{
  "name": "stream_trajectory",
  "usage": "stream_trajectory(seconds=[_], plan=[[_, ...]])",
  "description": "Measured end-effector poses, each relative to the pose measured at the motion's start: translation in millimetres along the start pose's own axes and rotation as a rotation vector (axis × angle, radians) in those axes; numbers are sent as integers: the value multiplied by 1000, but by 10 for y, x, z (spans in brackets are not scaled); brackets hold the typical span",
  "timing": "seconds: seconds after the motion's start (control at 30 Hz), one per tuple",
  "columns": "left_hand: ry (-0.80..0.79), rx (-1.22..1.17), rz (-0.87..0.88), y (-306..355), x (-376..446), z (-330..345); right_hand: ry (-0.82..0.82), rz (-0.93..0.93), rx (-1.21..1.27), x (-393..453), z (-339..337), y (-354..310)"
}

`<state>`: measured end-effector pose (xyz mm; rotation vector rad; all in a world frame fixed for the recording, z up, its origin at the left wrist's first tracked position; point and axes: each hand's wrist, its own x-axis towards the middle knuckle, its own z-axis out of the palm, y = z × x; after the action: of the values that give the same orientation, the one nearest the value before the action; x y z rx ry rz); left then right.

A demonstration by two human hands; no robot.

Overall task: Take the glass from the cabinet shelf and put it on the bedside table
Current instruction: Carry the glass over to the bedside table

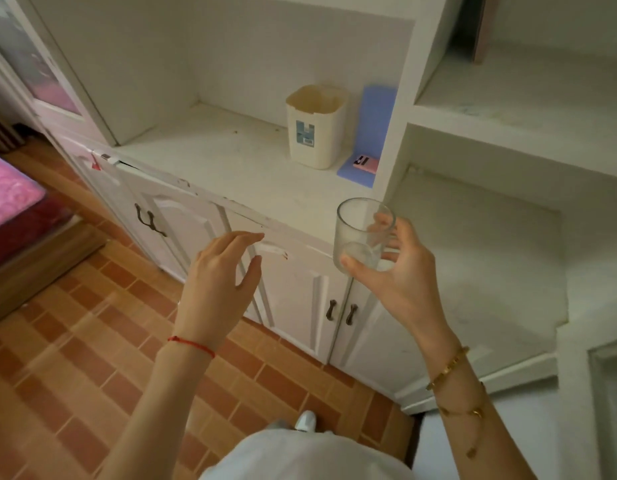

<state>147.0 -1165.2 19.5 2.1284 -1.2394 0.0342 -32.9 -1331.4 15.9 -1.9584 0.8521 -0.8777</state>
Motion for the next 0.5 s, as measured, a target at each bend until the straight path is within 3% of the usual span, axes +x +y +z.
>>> stream_trajectory(seconds=[0.5], plan=[[129, 116, -366, -313, -715, -7, -404, -68, 19, -62, 730, 277]])
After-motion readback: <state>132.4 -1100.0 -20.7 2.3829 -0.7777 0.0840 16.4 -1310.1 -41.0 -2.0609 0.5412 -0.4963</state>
